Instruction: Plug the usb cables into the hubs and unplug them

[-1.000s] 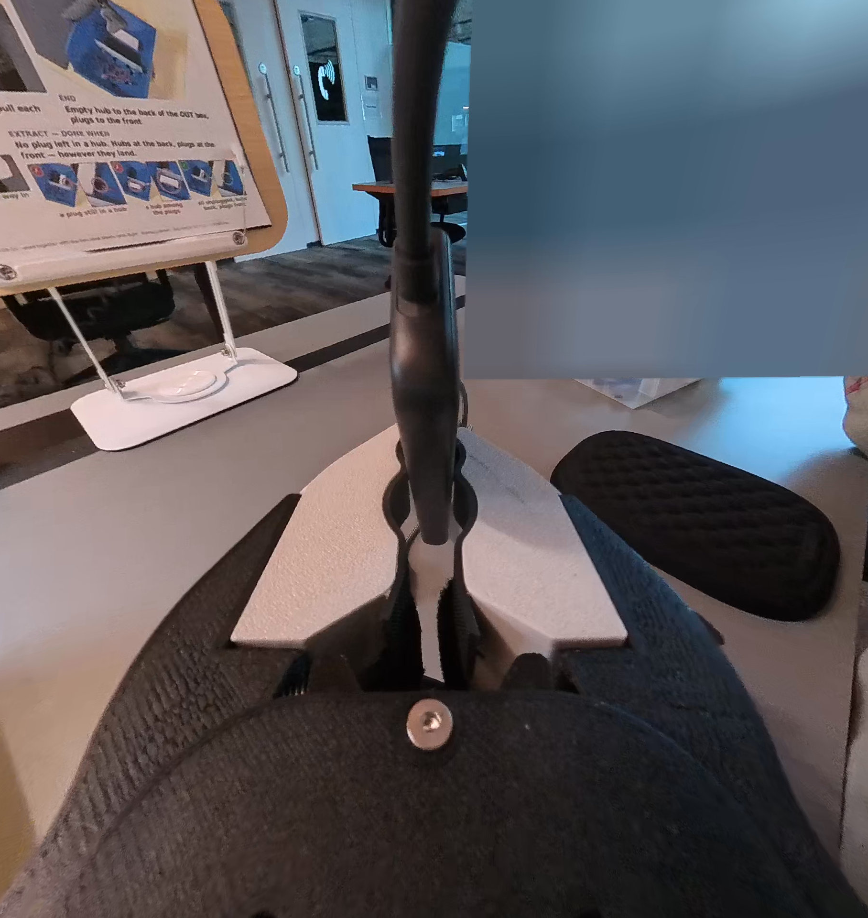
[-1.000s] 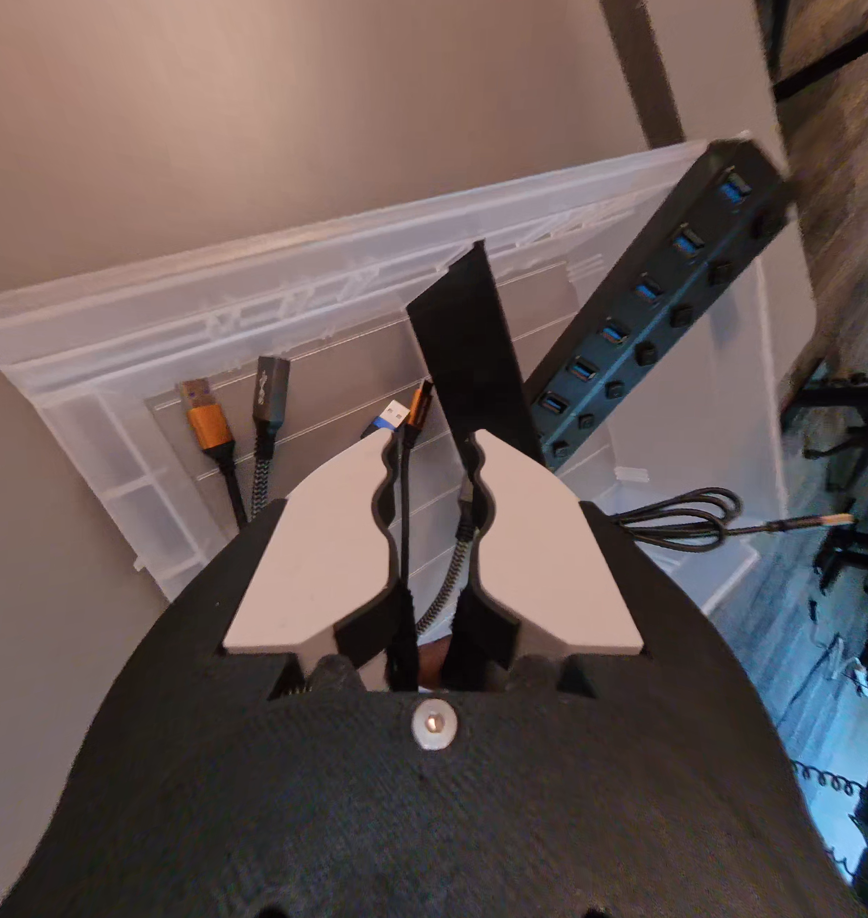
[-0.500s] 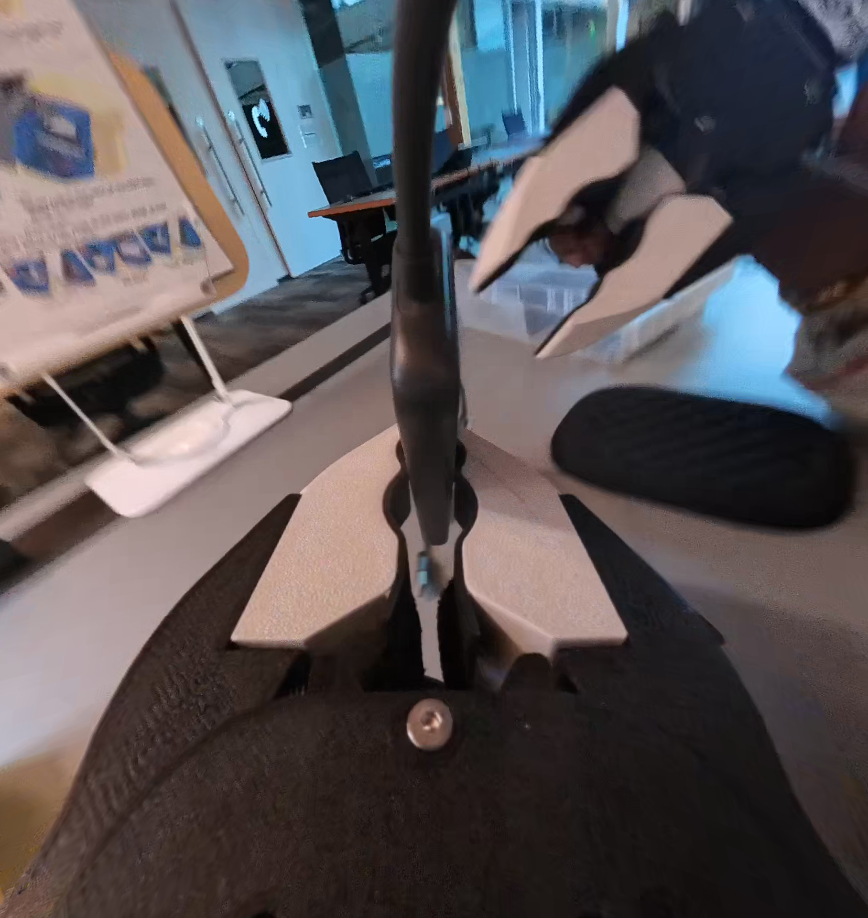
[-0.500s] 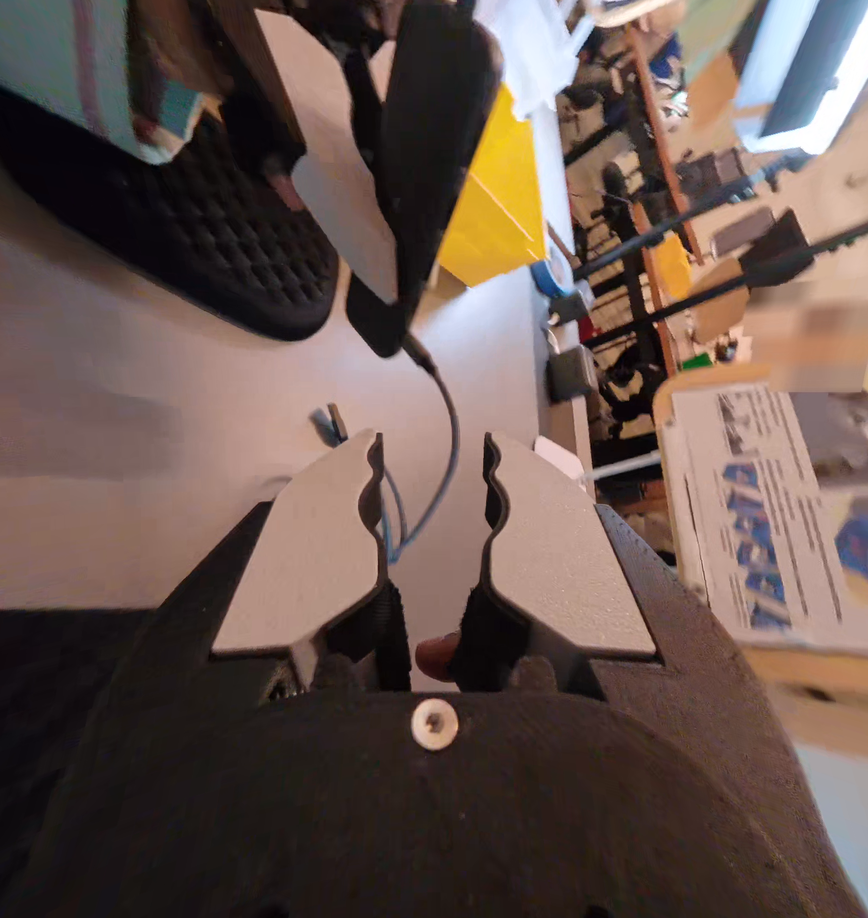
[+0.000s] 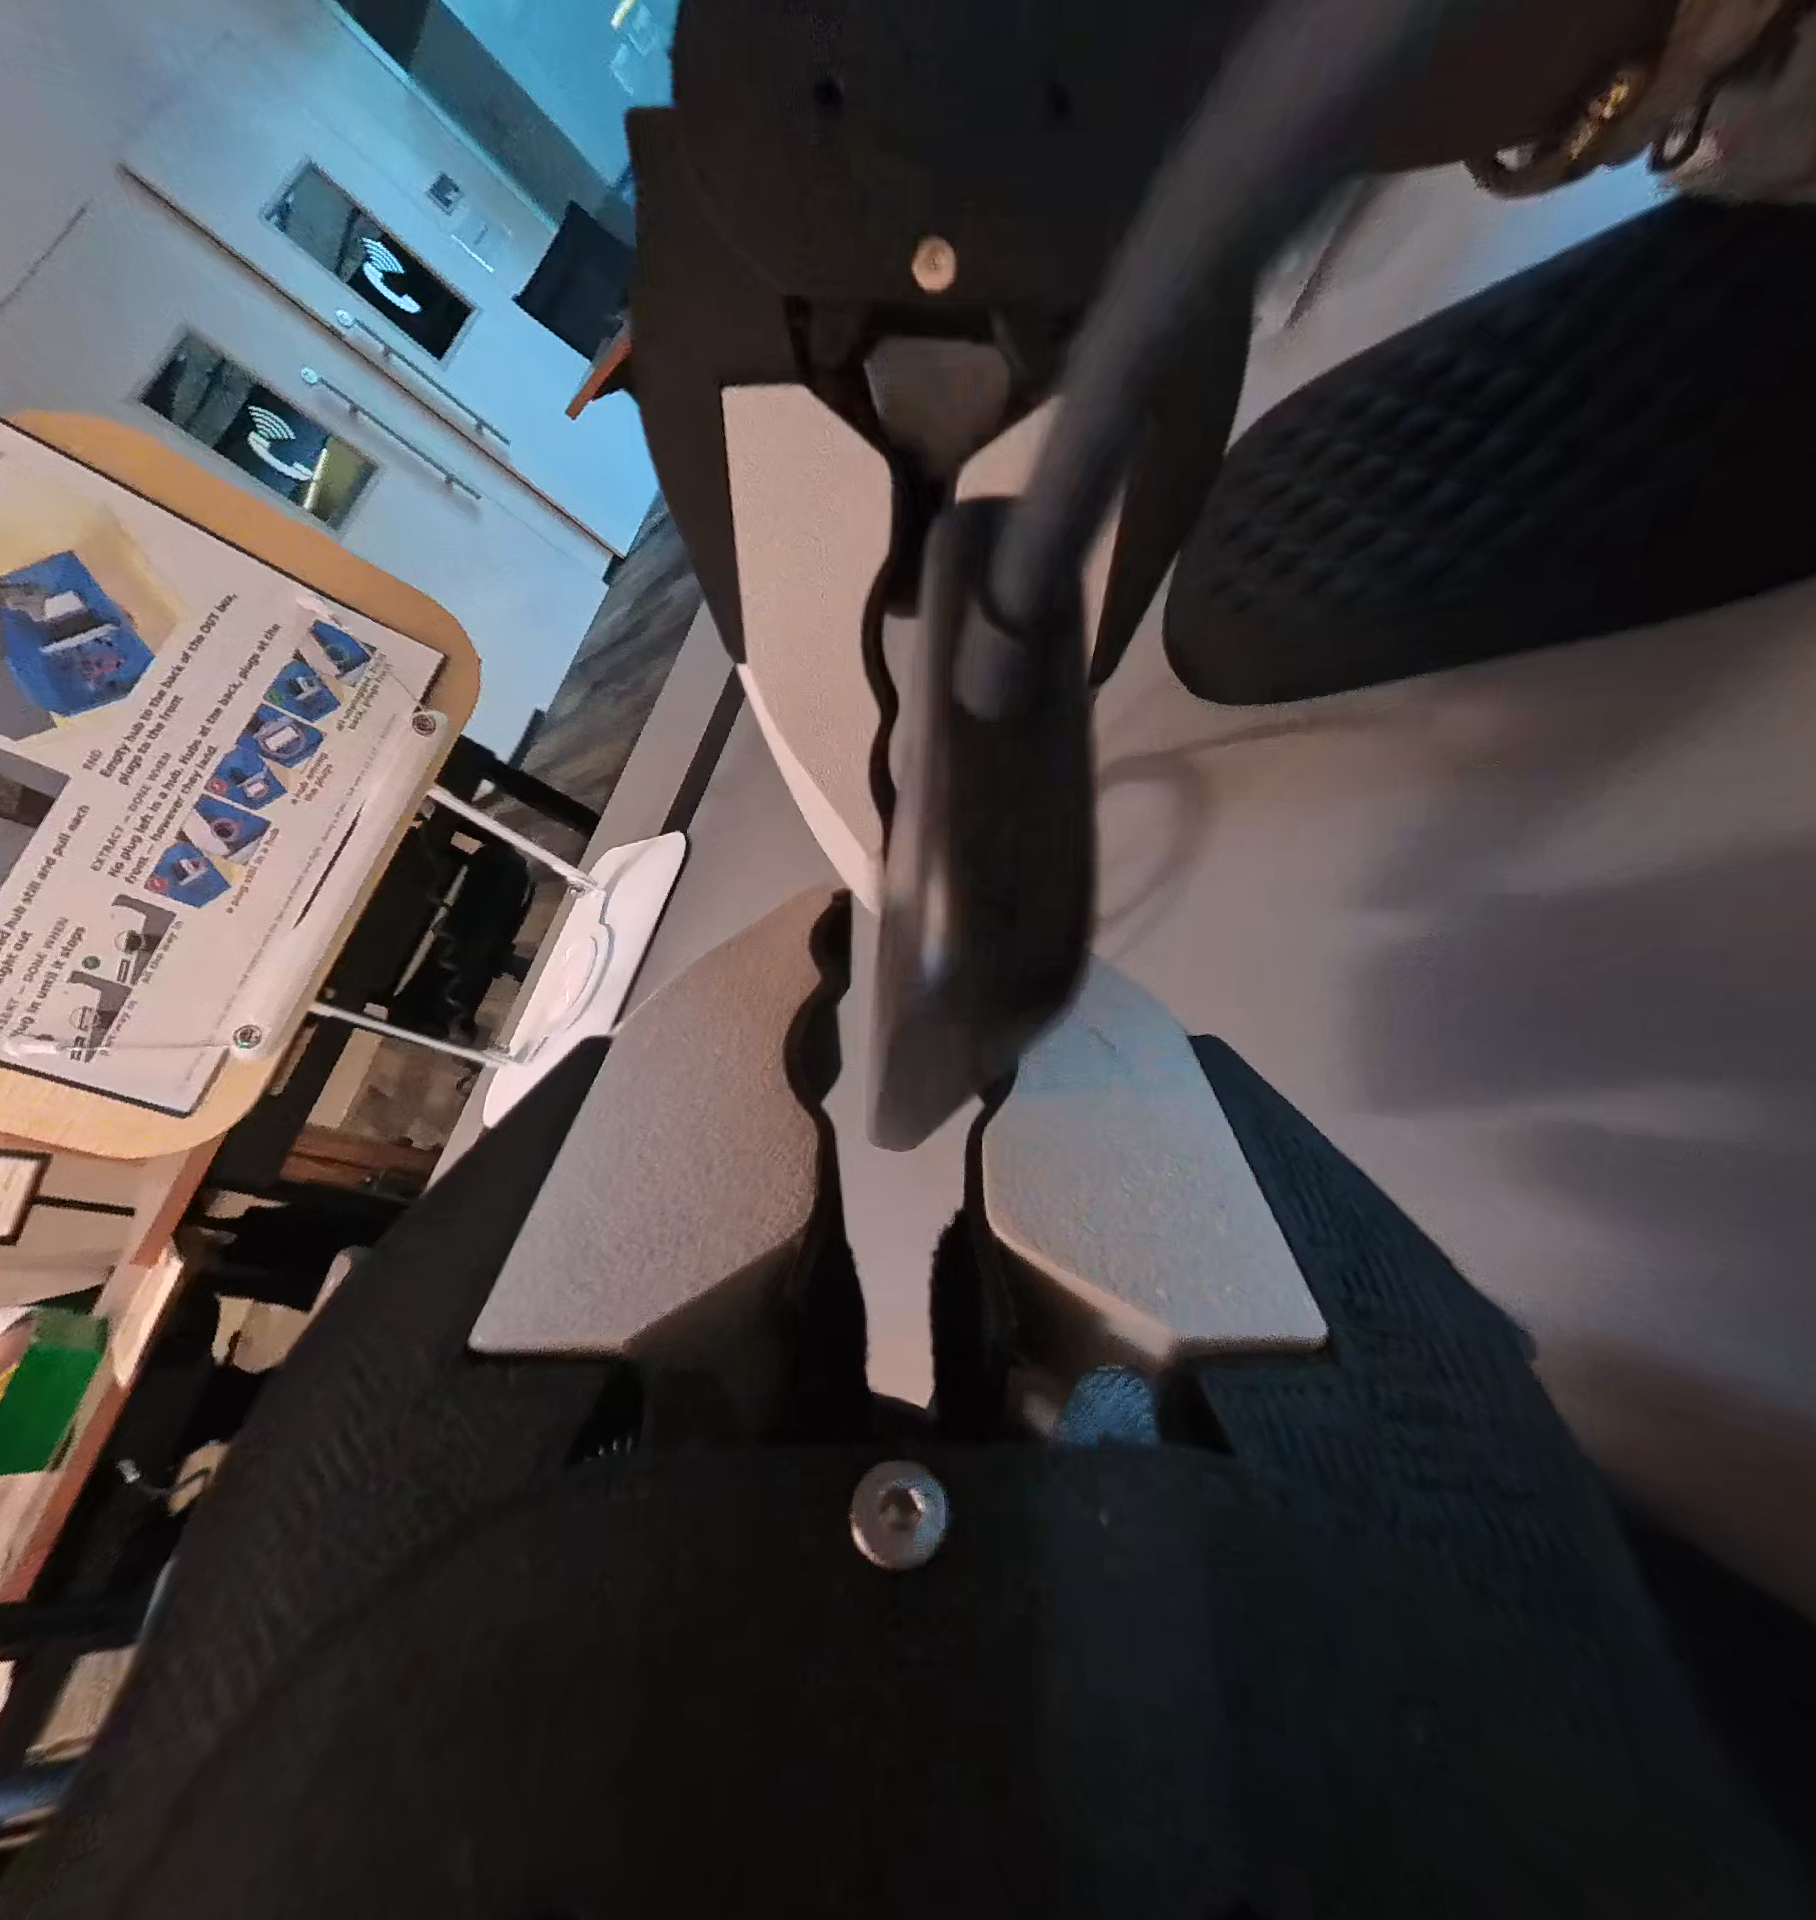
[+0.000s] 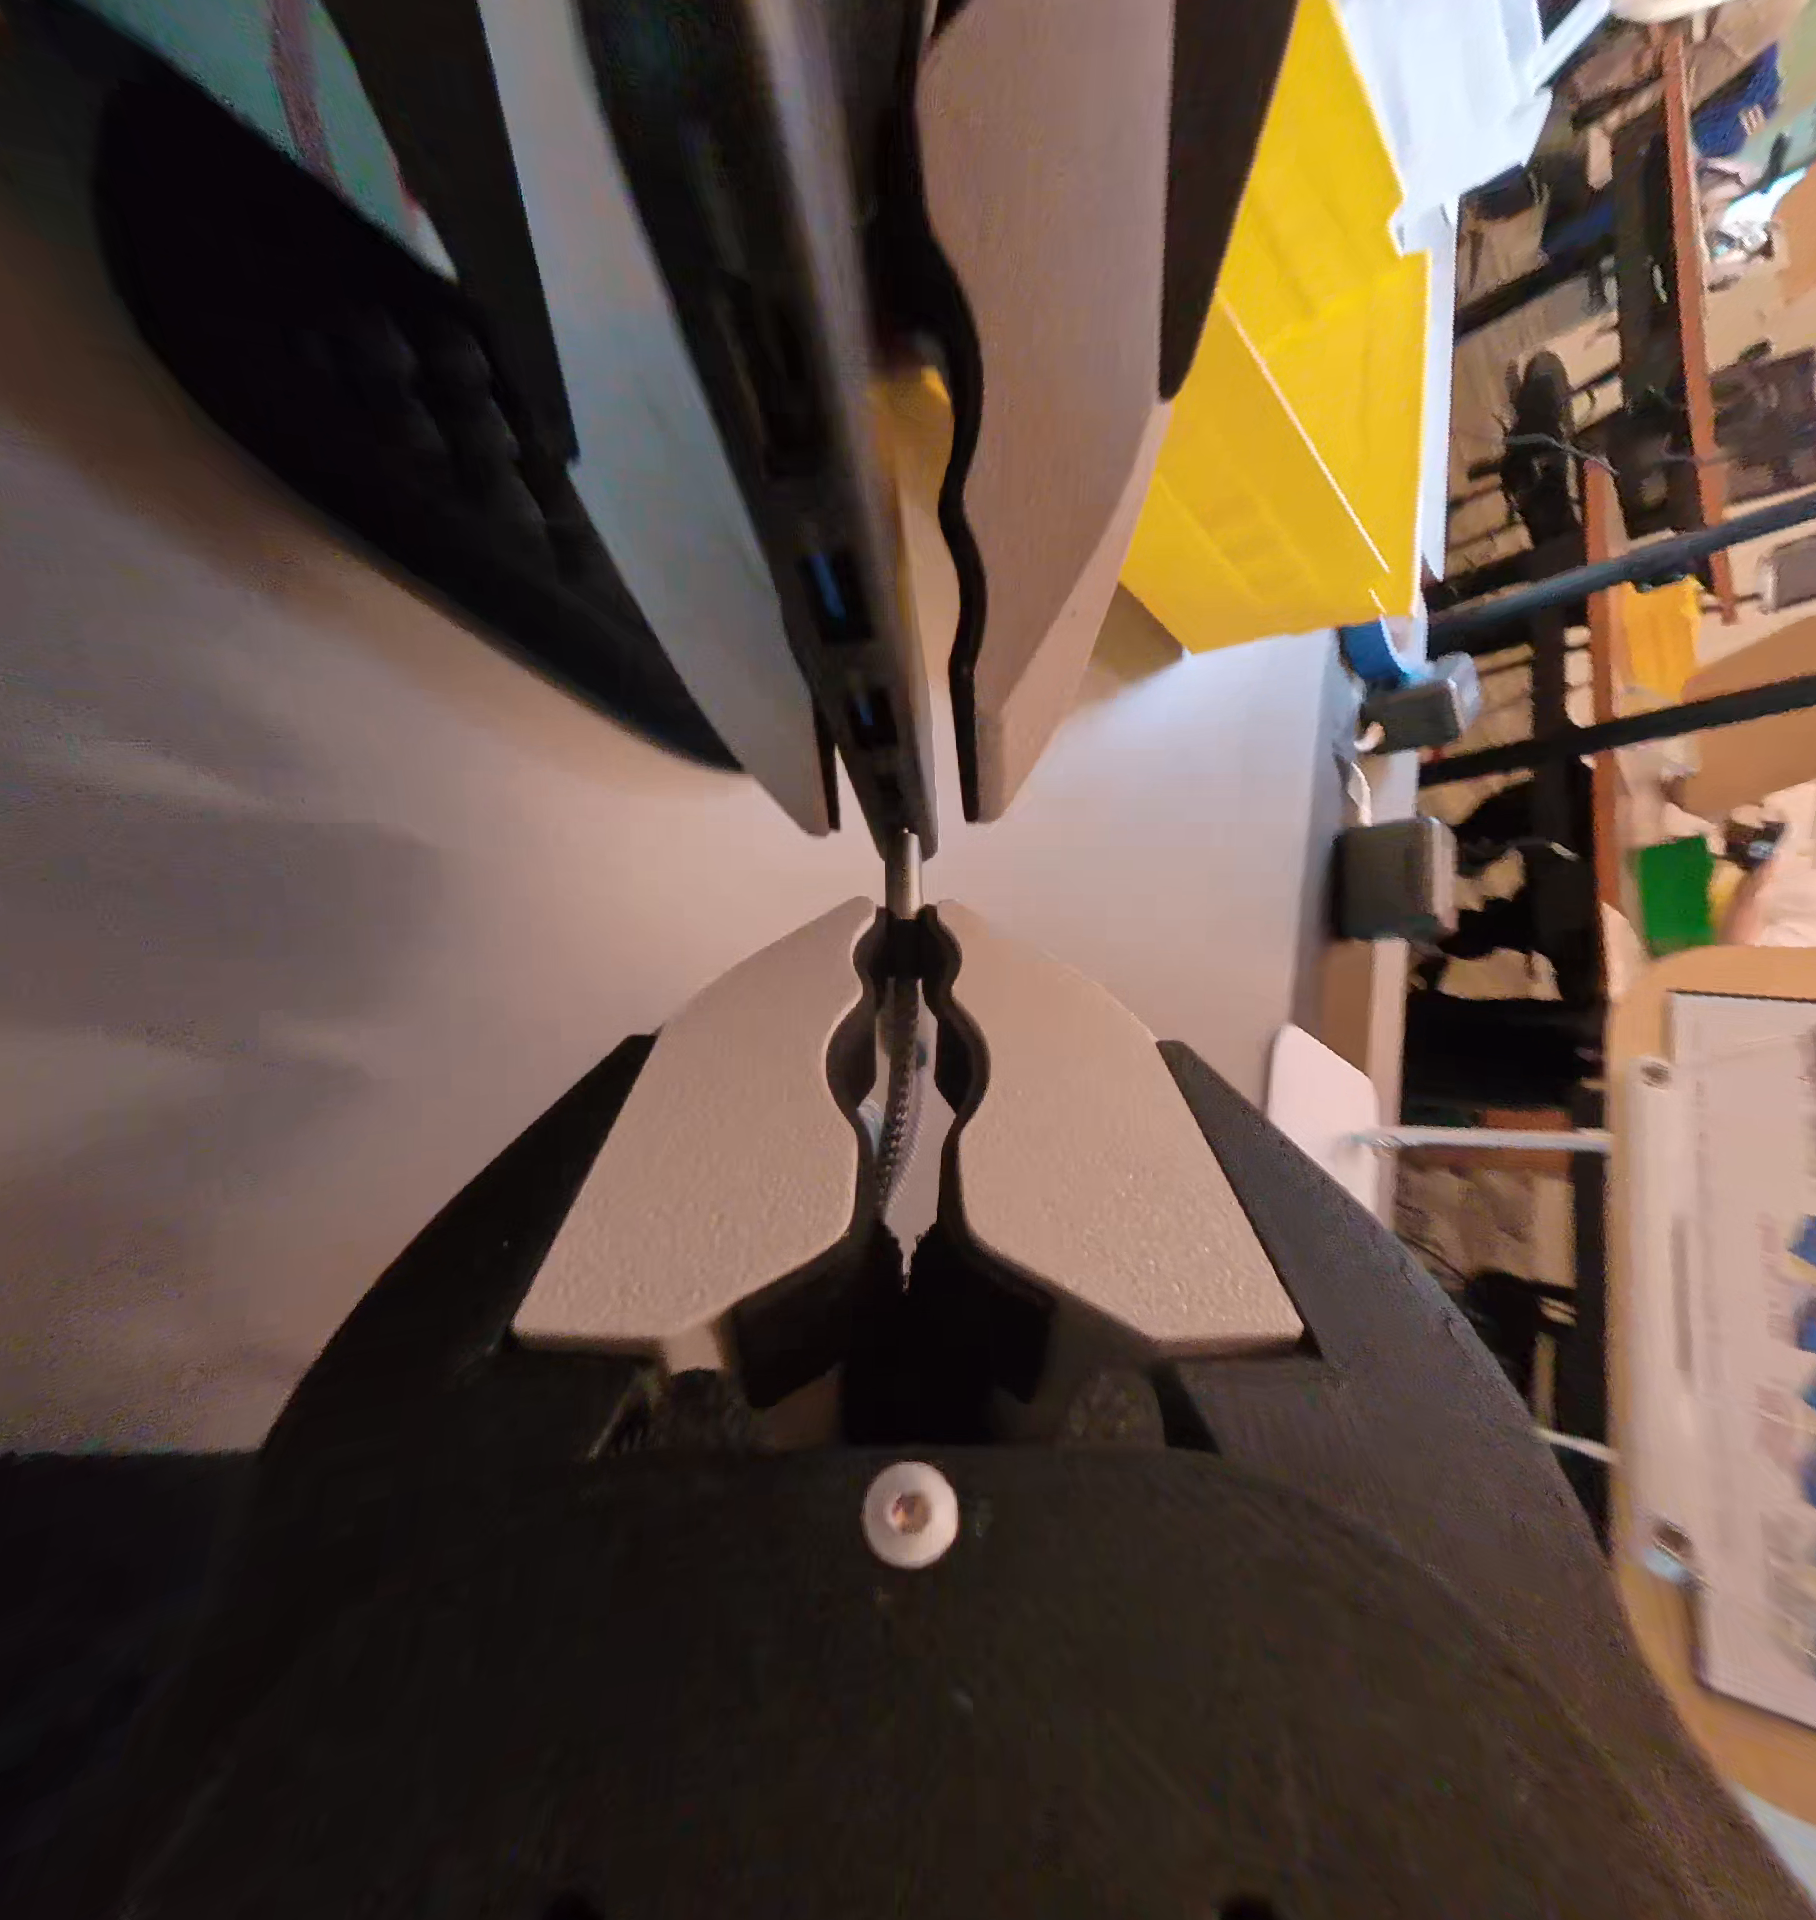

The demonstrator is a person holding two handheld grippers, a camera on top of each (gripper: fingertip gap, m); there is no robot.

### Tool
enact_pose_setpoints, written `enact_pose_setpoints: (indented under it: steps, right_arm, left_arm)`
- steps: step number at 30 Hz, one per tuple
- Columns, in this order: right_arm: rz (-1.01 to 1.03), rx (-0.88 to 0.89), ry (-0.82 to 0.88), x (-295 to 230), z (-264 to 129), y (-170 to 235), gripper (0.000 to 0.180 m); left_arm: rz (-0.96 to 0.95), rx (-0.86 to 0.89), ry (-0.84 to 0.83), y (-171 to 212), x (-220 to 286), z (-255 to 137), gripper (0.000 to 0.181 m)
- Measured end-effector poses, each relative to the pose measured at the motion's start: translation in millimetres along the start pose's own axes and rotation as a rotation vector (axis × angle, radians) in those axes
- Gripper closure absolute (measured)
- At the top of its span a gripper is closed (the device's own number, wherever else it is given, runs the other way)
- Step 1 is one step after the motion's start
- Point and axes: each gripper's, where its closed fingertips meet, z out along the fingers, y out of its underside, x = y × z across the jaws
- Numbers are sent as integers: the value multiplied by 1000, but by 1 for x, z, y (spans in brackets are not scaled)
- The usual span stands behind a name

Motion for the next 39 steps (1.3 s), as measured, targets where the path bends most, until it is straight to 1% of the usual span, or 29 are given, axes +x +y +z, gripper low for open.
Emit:
enact_pose_setpoints:
  steps: [3, 11, 17, 19, 20, 21, 22, 23, 24, 25, 26, 27, 29, 31, 33, 36, 39]
  right_arm:
    - [27, 28, -6, 0, 2, -1, 174]
    - [39, 48, 31, -3, 4, -2, 174]
    - [-11, 50, 144, 5, -4, -9, 174]
    - [-41, 19, 198, 10, -6, -9, 173]
    - [-56, -48, 232, 14, -9, -1, 175]
    - [-96, -285, 290, 24, -19, 39, 174]
    - [-109, -457, 343, 31, -36, 78, 174]
    - [-15, -408, 347, 28, -48, 93, 174]
    - [129, -259, 357, 28, -58, 87, 174]
    - [209, -126, 402, 36, -72, 74, 174]
    - [222, -25, 457, 47, -88, 61, 174]
    - [214, 53, 520, 58, -104, 50, 174]
    - [229, 163, 619, 77, -135, 40, 174]
    - [262, 231, 711, 96, -169, 40, 174]
    - [284, 267, 798, 112, -206, 43, 174]
    - [281, 243, 940, 126, -269, 52, 174]
    - [317, 195, 1061, 128, -326, 68, 174]
  left_arm:
    - [30, -15, 3, 2, 3, 0, 166]
    - [181, -53, -27, 5, 6, -1, 167]
    - [324, -76, -78, -2, -2, -7, 167]
    - [398, -121, -86, -4, -7, -8, 167]
    - [420, -155, -89, -2, -10, -9, 168]
    - [484, -342, -206, 20, -38, -21, 168]
    - [540, -510, -308, 47, -69, -44, 168]
    - [435, -518, -314, 64, -81, -61, 167]
    - [262, -415, -281, 62, -81, -69, 168]
    - [165, -297, -264, 46, -79, -70, 168]
    - [134, -212, -264, 28, -77, -68, 167]
    - [138, -175, -265, 15, -73, -62, 168]
    - [151, -169, -275, 5, -68, -47, 168]
    - [81, -132, -269, 2, -64, -33, 167]
    - [-48, -95, -255, -1, -61, -24, 167]
    - [-206, -50, -233, -2, -56, -17, 167]
    - [-350, -17, -197, 4, -50, -17, 168]
